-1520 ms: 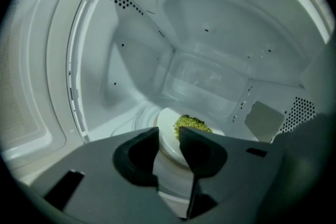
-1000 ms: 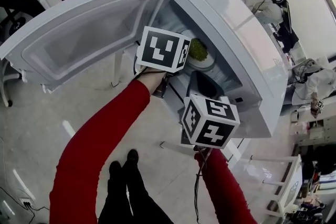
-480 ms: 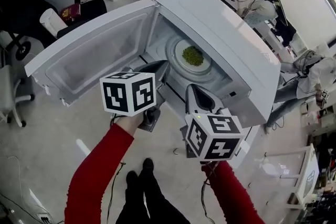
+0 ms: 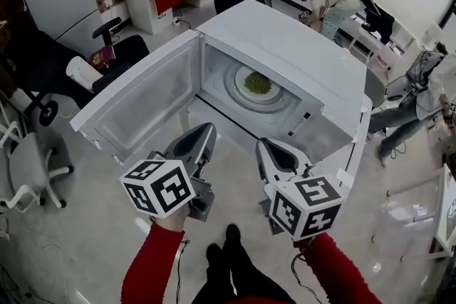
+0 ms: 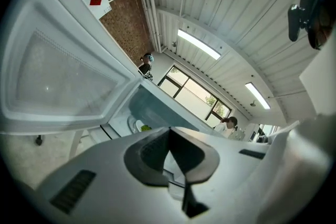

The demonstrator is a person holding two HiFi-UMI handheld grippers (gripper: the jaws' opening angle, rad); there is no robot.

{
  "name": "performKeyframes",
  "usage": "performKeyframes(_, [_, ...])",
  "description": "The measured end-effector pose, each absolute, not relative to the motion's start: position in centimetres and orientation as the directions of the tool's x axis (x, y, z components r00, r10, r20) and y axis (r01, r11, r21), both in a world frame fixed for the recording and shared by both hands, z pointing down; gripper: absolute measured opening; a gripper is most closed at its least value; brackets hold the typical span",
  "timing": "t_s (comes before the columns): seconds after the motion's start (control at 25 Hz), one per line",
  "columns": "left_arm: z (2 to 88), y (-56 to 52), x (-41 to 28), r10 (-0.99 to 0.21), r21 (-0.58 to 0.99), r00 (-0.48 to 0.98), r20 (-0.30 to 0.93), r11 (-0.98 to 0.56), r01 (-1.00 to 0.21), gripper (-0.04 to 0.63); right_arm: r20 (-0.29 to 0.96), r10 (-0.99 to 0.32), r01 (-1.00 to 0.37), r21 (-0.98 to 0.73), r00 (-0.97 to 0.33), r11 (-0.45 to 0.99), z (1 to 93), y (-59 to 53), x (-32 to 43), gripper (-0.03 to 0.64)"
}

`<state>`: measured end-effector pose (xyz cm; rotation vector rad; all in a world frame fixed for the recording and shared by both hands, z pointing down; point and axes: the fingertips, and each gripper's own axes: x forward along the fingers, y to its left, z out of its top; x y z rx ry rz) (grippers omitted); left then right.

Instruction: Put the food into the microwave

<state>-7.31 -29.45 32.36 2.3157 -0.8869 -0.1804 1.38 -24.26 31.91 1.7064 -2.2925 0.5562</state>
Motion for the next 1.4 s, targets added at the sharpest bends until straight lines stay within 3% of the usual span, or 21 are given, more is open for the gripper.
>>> performKeyframes(0.44, [32.8, -20.6, -10.4, -0.642, 0.689, 0.757, 0.119, -0.496, -0.529, 0.009, 0.399, -0.841, -0.925, -0.258, -0.365, 0.279, 32.3, -17.5, -0.5, 0.014])
performKeyframes(0.84, [33.1, -15.3, -11.4, -0.659, 0.651, 0.743, 0.117, -0.514, -0.558, 0.009, 0.353, -0.839, -0.895, -0.329, -0.414, 0.302, 32.5, -13.0, -1.4, 0.014])
performKeyframes(1.4, [32.0, -9.0, -13.1, -0.704, 0.419, 0.695, 0.147, -0.592, -0.688, 0.009, 0.294, -0.858, -0.894, -0.294, -0.422, 0.338, 31.5, -8.6, 0.0, 0.014])
